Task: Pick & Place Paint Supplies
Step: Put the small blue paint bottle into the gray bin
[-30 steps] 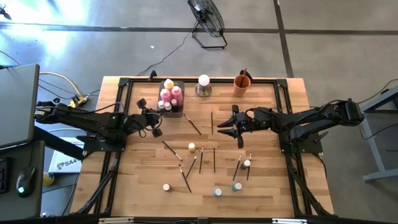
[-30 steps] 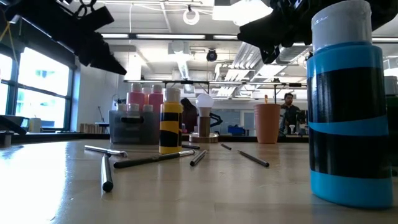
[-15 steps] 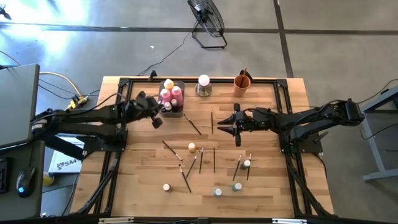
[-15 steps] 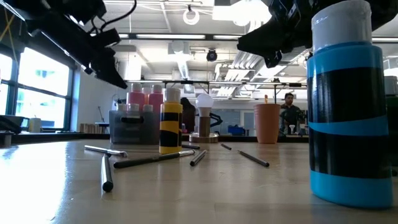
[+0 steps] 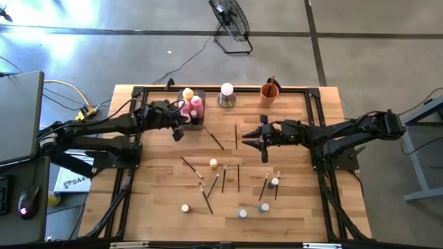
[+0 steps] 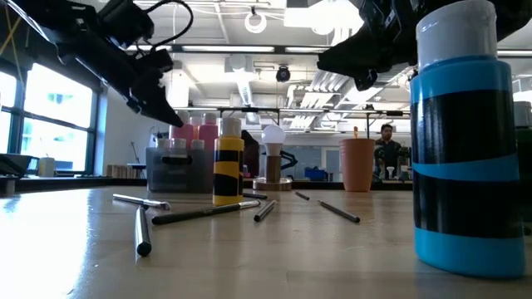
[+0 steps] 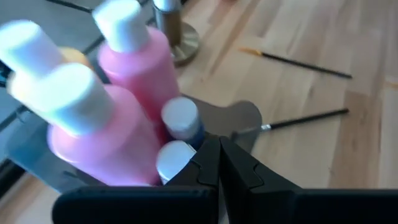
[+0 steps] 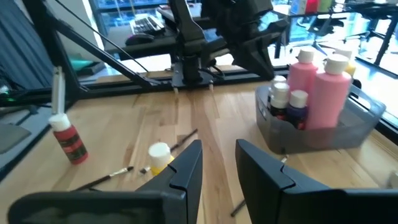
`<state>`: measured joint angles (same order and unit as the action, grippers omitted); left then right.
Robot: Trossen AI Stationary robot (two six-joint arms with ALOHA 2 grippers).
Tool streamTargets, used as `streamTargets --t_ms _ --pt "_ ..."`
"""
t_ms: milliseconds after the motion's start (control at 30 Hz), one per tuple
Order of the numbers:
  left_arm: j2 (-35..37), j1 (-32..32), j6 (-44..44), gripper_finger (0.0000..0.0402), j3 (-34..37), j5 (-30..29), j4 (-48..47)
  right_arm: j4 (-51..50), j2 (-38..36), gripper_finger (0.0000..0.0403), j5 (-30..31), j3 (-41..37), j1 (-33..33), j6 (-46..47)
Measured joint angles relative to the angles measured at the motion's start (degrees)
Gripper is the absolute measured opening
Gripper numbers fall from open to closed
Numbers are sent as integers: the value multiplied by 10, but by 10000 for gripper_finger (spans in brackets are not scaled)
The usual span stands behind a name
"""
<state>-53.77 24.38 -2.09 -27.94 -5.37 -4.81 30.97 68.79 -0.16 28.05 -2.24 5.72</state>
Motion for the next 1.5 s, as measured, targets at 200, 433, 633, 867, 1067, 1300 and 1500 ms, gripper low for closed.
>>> streamTargets --t_ms 200,433,633,867,1067,1300,1500 --pt "-5 0 23 0 0 -36 -20 -11 0 91 20 0 0 0" --pt "-5 0 38 0 0 -61 -18 -11 0 91 18 0 0 0" --pt "-5 0 41 0 0 -62 -7 -11 0 91 18 0 0 0" --pt "-7 0 52 0 0 -92 -7 -11 0 91 18 0 0 0" --pt "-40 0 57 0 0 -90 -3 -11 0 91 18 0 0 0" --pt "-83 0 55 0 -2 -88 63 -11 0 91 18 0 0 0" --pt "-82 0 54 0 -1 -86 58 -11 0 91 18 0 0 0"
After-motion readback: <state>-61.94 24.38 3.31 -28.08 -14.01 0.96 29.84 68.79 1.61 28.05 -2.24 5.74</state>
